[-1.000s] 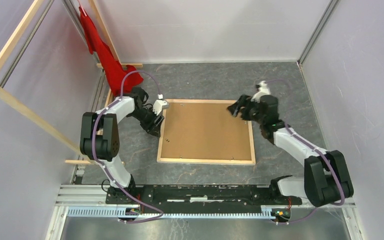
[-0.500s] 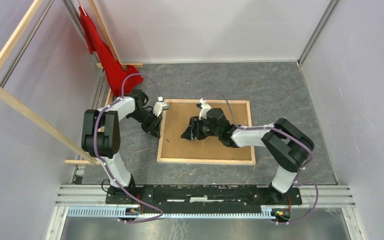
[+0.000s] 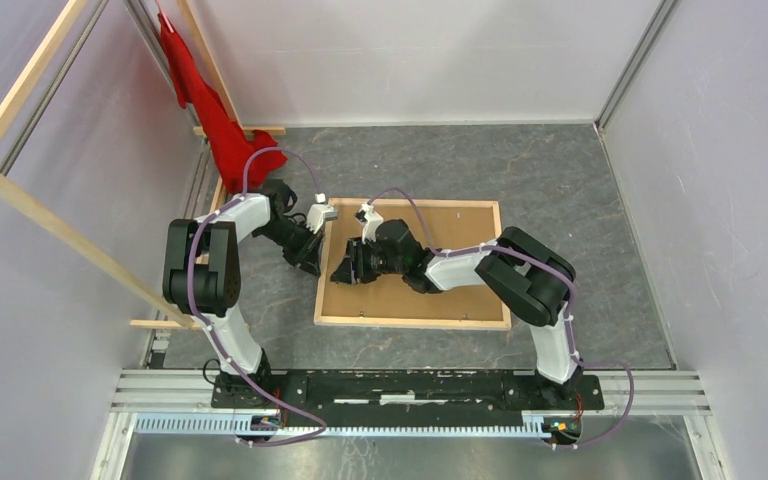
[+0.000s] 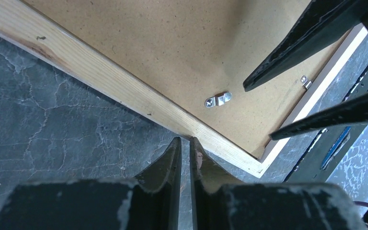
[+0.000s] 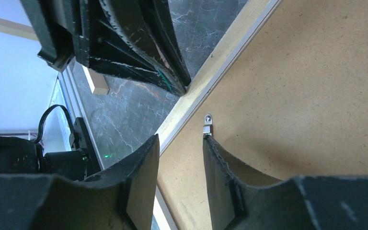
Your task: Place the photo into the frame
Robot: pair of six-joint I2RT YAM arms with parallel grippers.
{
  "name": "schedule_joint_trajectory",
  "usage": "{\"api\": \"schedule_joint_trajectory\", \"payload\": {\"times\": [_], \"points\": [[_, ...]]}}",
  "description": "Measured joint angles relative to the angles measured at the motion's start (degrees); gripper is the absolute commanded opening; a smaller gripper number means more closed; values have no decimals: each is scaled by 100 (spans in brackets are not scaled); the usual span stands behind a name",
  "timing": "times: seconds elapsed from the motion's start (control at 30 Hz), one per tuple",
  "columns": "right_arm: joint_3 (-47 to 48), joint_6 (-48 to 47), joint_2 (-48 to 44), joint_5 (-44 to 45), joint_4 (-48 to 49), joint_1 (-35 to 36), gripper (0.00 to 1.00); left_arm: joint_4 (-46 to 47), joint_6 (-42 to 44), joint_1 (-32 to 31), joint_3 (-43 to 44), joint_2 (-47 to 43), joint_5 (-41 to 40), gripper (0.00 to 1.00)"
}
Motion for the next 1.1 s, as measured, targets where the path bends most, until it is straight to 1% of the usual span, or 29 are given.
{"api": "schedule_joint_trajectory", "payload": {"times": [0.13,0.27,0.3,0.53,1.1], "points": [[79,26,146,15,-13,33,34,-4,-4,0,-2,0,7,16],[79,7,175,111,-72,68,21,0,-7,0,-9,-2,9,16],[79,0,175,142,-103,74,19,11,-9,0,-17,-4,11,16],[81,-48,186,409,-339,101,16,103,-94,0,-92,-68,-9,16],[192,-125,280,566,-415,221,14,177,-120,0,-155,-138,-55,15]]}}
